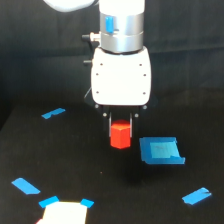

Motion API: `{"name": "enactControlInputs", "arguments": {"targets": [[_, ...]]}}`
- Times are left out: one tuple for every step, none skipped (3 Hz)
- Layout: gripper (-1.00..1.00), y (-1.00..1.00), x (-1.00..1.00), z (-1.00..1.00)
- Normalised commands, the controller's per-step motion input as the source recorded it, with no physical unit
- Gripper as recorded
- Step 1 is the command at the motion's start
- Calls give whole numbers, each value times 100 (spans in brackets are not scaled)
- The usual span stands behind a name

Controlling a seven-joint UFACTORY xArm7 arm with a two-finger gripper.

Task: Pick up the red object from the table

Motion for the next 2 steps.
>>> {"name": "enactControlInputs", "arguments": {"targets": [[-96,-9,18,49],[-96,6,-28,77]]}}
